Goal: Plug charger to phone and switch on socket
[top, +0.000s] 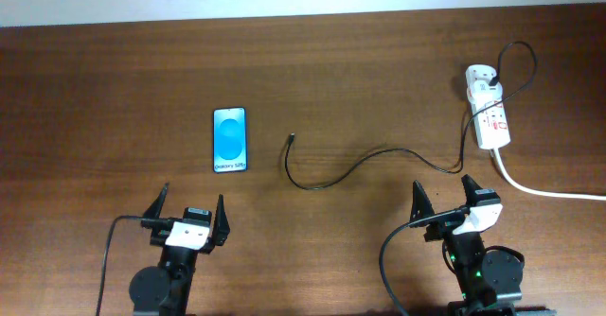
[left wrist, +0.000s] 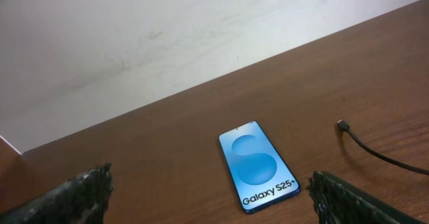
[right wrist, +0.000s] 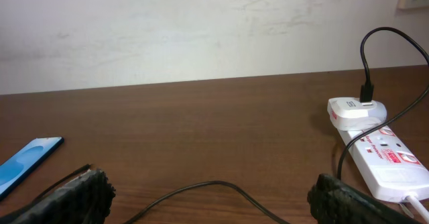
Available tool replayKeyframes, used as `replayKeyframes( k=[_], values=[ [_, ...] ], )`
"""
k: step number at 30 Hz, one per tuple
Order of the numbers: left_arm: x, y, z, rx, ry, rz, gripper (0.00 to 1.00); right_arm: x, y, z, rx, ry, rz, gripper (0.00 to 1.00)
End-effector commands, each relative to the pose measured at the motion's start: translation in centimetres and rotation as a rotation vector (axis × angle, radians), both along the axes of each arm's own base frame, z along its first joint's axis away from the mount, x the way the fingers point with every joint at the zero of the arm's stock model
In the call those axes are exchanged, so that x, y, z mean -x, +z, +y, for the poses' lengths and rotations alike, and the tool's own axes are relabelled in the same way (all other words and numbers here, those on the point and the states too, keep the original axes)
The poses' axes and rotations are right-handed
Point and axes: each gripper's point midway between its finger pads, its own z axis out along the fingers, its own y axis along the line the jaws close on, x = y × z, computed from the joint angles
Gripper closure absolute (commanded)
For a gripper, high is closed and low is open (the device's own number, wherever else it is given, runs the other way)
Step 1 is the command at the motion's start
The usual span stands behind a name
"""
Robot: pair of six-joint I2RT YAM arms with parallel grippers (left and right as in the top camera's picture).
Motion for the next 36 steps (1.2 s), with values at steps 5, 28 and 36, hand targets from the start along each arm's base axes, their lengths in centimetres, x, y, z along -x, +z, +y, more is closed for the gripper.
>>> replayKeyframes(
  k=[5, 28, 36],
  values=[
    [0.0, 0.0, 0.3, -0.001, 0.013, 0.0, 0.01, 0.0, -0.2, 0.1, -0.007, 0.001, 0.005, 0.02],
    [0.0, 1.2, 0.3, 0.062, 0.016, -0.043, 0.01, 0.0, -0.2, 0.1, -0.007, 0.001, 0.005, 0.02],
    [-0.2, 4.0, -0.2, 0.157, -0.007, -0.035, 0.01, 0.0, -0.2, 0.1, -0.007, 0.001, 0.005, 0.02]
  ],
)
